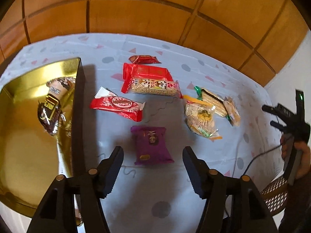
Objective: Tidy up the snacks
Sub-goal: 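Move both tools back toward the remaining snacks, then grasp the red wafer packet with the left tool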
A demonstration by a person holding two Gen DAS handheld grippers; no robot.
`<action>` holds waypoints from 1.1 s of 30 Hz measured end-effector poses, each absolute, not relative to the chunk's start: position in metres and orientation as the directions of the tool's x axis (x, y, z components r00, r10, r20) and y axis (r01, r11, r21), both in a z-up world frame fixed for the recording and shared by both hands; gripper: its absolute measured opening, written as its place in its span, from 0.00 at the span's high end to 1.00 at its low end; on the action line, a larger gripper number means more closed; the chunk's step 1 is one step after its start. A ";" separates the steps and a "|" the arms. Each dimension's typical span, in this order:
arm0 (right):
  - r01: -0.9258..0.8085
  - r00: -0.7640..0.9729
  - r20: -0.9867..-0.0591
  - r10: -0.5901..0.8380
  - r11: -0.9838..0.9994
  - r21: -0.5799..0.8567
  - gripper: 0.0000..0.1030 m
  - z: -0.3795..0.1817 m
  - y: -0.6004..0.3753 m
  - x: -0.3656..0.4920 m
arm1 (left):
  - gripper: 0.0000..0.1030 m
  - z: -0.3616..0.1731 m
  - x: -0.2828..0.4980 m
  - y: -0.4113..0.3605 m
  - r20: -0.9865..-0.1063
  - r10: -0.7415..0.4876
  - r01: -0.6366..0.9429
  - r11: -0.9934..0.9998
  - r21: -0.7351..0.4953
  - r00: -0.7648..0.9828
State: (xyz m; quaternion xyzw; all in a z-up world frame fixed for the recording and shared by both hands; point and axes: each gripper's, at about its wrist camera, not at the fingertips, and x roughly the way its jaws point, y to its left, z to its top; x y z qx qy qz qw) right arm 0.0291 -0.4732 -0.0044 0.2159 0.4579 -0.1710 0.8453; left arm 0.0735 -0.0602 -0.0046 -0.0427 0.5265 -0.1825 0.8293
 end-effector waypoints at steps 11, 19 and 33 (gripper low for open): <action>0.475 0.504 -0.859 -0.087 0.859 0.192 0.00 -0.007 -0.471 0.032 | 0.35 -0.011 0.114 -0.048 -0.853 -0.418 0.087 0.907 -0.412 0.314; 0.467 0.504 -0.860 -0.079 0.863 0.195 0.00 -0.006 -0.470 0.033 | 0.35 -0.018 0.147 -0.047 -0.866 -0.415 -0.034 0.897 -0.441 0.280; 0.446 0.530 -0.846 -0.057 0.867 0.222 0.00 -0.002 -0.466 0.033 | 0.38 -0.058 0.181 -0.058 -0.924 -0.295 -0.135 0.933 -0.334 0.244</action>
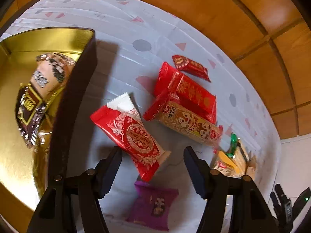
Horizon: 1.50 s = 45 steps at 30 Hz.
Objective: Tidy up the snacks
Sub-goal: 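Grasp the red wafer packet with the left tool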
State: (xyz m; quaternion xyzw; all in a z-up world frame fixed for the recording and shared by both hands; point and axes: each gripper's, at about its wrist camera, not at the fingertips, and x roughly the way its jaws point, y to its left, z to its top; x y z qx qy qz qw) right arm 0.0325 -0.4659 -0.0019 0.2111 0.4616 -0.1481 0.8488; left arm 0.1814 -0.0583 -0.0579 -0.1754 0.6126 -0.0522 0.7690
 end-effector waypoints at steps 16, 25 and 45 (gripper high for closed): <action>0.455 0.523 -0.851 -0.050 0.861 0.229 0.00 -0.003 -0.468 0.032 | 0.70 -0.055 0.137 -0.085 -0.896 -0.347 0.206 0.932 -0.297 0.276; 0.447 0.524 -0.850 -0.049 0.865 0.226 0.00 -0.003 -0.467 0.032 | 0.54 -0.054 0.176 -0.053 -0.889 -0.334 -0.055 0.928 -0.368 0.312; 0.383 0.520 -0.854 -0.022 0.900 0.210 0.00 -0.003 -0.453 0.038 | 0.70 -0.074 0.176 -0.111 -0.895 -0.085 0.155 0.988 -0.017 0.438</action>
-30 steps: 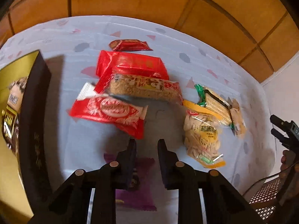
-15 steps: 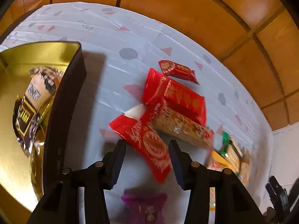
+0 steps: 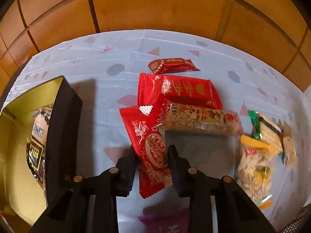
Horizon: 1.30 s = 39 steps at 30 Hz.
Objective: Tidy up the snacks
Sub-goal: 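Grasp the red wafer packet with the left tool, then lift the red wafer packet with the left tool while the right tool approaches the beige cookie bag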
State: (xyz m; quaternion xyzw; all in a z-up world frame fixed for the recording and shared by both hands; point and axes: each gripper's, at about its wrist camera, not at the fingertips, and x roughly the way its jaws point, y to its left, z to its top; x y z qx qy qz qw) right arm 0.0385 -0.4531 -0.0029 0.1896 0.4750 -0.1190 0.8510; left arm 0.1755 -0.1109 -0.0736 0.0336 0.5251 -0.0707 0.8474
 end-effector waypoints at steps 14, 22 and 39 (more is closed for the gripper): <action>0.143 0.703 -0.683 -0.196 0.981 -0.135 0.00 0.035 -0.373 0.029 | 0.68 -0.076 0.143 -0.108 -0.865 -0.047 0.222 0.972 0.076 0.500; 0.094 0.726 -0.656 -0.208 0.974 -0.205 0.00 0.038 -0.359 0.027 | 0.68 -0.077 0.142 -0.108 -0.858 -0.049 0.227 0.971 0.080 0.511; 0.058 0.717 -0.666 -0.206 0.970 -0.237 0.00 0.033 -0.349 0.028 | 0.68 -0.076 0.139 -0.108 -0.853 -0.049 0.228 0.970 0.083 0.519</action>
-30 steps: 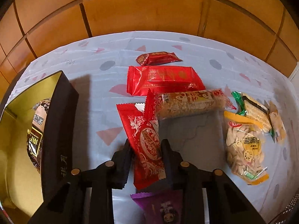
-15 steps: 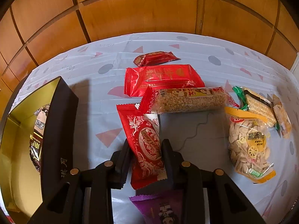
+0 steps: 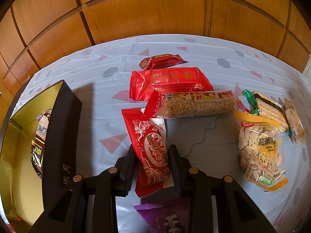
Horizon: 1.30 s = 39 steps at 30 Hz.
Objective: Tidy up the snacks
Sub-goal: 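Lift the red wafer packet with the left tool while the right tool approaches the beige cookie bag, then drop the red packet into the tray with left tool while right tool grasps cookie bag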
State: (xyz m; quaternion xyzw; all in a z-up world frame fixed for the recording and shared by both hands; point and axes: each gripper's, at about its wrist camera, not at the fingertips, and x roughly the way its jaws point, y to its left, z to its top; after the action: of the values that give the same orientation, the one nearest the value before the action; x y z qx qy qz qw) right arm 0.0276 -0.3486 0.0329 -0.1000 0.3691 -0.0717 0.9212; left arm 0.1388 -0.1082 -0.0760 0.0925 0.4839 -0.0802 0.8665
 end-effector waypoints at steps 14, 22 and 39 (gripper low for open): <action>0.055 0.594 -0.789 -0.158 0.986 -0.156 0.01 0.002 -0.364 0.049 | 0.72 -0.049 0.116 -0.094 -0.831 -0.178 0.265 0.964 -0.039 0.527; 0.292 0.515 -0.857 0.007 0.939 0.183 0.40 -0.016 -0.433 0.053 | 0.72 -0.027 0.082 -0.086 -0.791 -0.303 0.350 0.929 -0.121 0.532; 0.421 0.493 -0.799 0.345 0.709 0.566 0.10 -0.064 -0.436 0.088 | 0.71 0.003 0.050 -0.059 -0.743 -0.393 0.384 0.902 -0.197 0.542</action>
State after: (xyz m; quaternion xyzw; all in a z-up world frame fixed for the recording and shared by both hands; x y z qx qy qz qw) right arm 0.0878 -0.4360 -0.0641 0.3808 0.5029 -0.0243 0.7755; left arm 0.0497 -0.0592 0.0029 -0.0050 0.4245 -0.2212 0.8780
